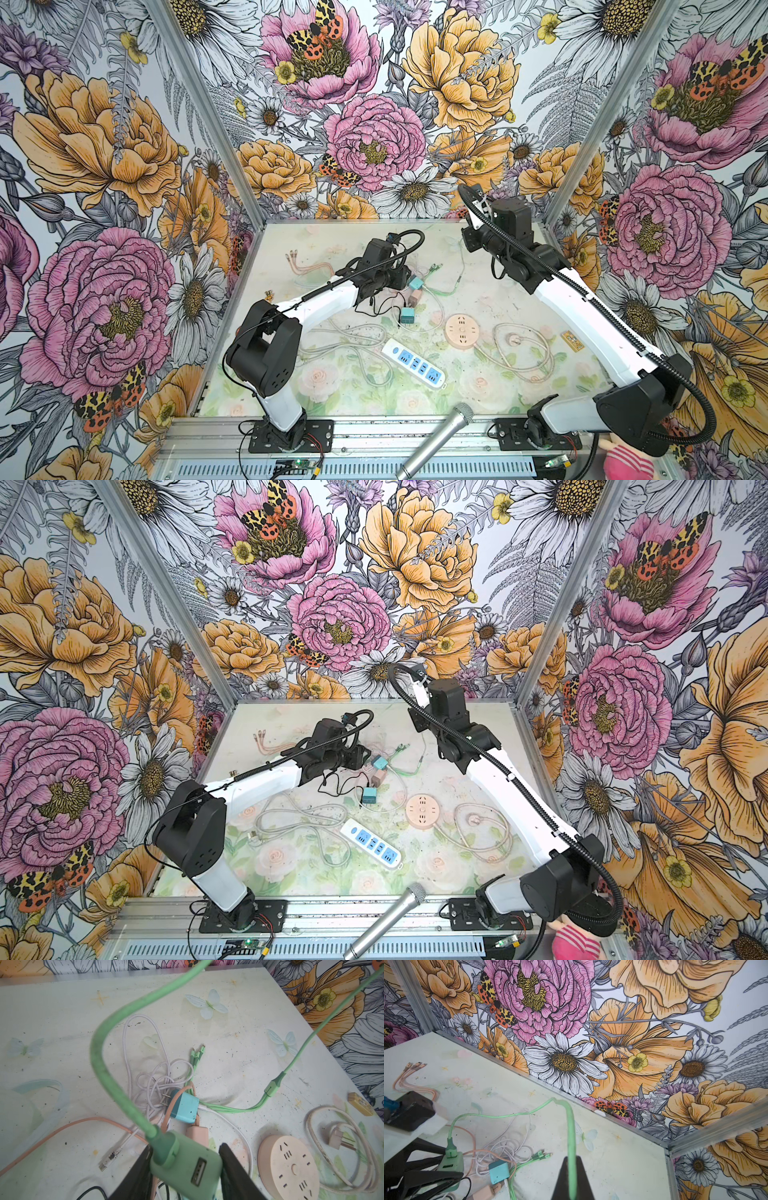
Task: Insert the plug
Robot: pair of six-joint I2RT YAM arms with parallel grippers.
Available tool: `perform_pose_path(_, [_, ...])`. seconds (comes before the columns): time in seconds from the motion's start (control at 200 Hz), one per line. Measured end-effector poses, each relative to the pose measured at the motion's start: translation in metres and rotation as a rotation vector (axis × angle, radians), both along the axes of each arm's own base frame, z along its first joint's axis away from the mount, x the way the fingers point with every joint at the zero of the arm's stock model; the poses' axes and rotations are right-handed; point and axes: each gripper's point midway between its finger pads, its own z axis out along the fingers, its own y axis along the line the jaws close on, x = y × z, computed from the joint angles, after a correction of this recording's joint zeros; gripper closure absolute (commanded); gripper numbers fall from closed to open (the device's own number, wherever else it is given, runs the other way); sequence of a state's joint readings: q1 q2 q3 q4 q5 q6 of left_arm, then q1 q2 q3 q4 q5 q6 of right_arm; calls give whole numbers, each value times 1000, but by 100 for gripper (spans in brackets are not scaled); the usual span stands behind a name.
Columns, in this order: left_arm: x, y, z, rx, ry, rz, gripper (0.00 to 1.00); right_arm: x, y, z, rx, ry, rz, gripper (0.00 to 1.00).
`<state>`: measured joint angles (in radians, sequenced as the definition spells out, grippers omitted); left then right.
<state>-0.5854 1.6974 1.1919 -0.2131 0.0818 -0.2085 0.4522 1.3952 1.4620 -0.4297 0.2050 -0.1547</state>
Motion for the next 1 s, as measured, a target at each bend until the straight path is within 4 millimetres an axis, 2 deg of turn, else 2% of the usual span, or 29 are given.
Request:
perform_pose_path(0.225, [1,0,-1,2,1,3,56,4,-19,5,-38,-20,-52,100])
perform_pose_path(0.325, [4,-3,-7,5,13,-2,56,3,-30,9,-47,-32,-76,100])
perform_pose_path(0.405, [9,-10,-25,17,38,-9,56,-2,-38,14,-46,-45,-93,100])
perform_pose_path(0.495, [11,-14,-59,43,92,-7,55,-11,-43,12,-42,-48,-94,100])
perform_pose_path(0.57, [10,-13,-87,66,145,3,53,-16,-43,2,-34,-25,-80,100])
perform_pose_path(0.636, [9,-13,-100,75,166,7,51,-16,-39,-15,-27,13,-66,100])
perform_pose_path(0.726, [11,-15,-98,61,160,14,47,-15,-36,-40,-27,74,-58,100])
perform_pose_path(0.811, [11,-15,-98,58,162,17,43,-13,-33,-55,-27,113,-54,100])
perform_pose_path(1.001, [11,-16,-97,53,161,18,35,-10,-32,-60,-18,126,-61,100])
